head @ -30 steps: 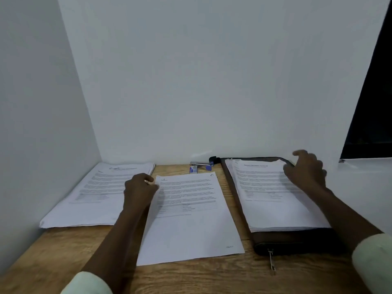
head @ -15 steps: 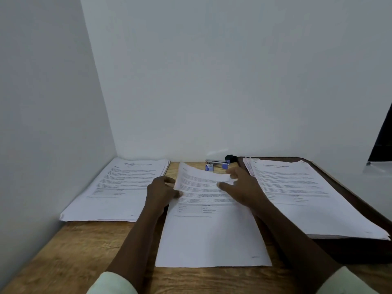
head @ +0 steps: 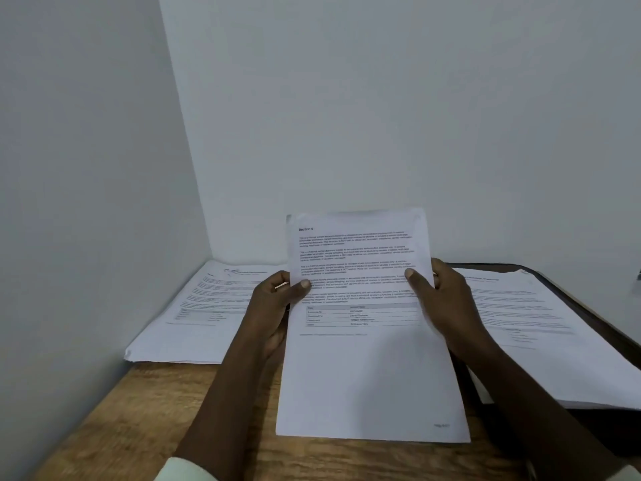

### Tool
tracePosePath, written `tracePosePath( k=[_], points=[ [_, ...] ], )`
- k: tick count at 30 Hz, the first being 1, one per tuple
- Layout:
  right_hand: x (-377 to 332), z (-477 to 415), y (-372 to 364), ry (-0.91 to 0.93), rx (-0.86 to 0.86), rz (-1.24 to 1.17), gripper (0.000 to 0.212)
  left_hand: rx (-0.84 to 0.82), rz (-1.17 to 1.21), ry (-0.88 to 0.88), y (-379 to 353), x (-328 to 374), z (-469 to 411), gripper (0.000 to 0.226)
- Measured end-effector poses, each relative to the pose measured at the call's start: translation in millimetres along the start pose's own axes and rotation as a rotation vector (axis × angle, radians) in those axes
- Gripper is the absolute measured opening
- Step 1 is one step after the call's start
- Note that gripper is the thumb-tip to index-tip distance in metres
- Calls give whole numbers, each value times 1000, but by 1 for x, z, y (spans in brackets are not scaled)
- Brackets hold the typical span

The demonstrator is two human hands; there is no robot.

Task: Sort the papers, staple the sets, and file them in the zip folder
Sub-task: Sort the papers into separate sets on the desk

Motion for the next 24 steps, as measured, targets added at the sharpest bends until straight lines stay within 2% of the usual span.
tracePosePath(
  k=[15, 18, 20, 21, 24],
  points=[
    [1, -3, 1, 9, -1, -35, 18, -1, 2, -13, 3, -3, -3, 13],
    [1, -3, 0, 14, -1, -47, 18, -84, -1, 7, -4, -6, -1, 23],
    [-2, -1, -3, 18, -6, -39, 20, -188, -121, 38, -10, -12, 1, 34],
    [-5, -1, -4, 22, -1, -22, 19, -184, -233, 17, -6, -12, 0, 36],
    [-12, -3, 10, 2, 96, 31, 3, 30, -559, -155, 39, -1, -17, 44]
  ],
)
Point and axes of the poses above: each hand's wrist, its own z-axis away from the middle knuckle, its own y-axis out of the back of the hand, x = y × z, the point moved 9 cm from there along -z, towards the middle knuckle, and after that the axes turned 8 degrees about -y, right-handed, at the moved point
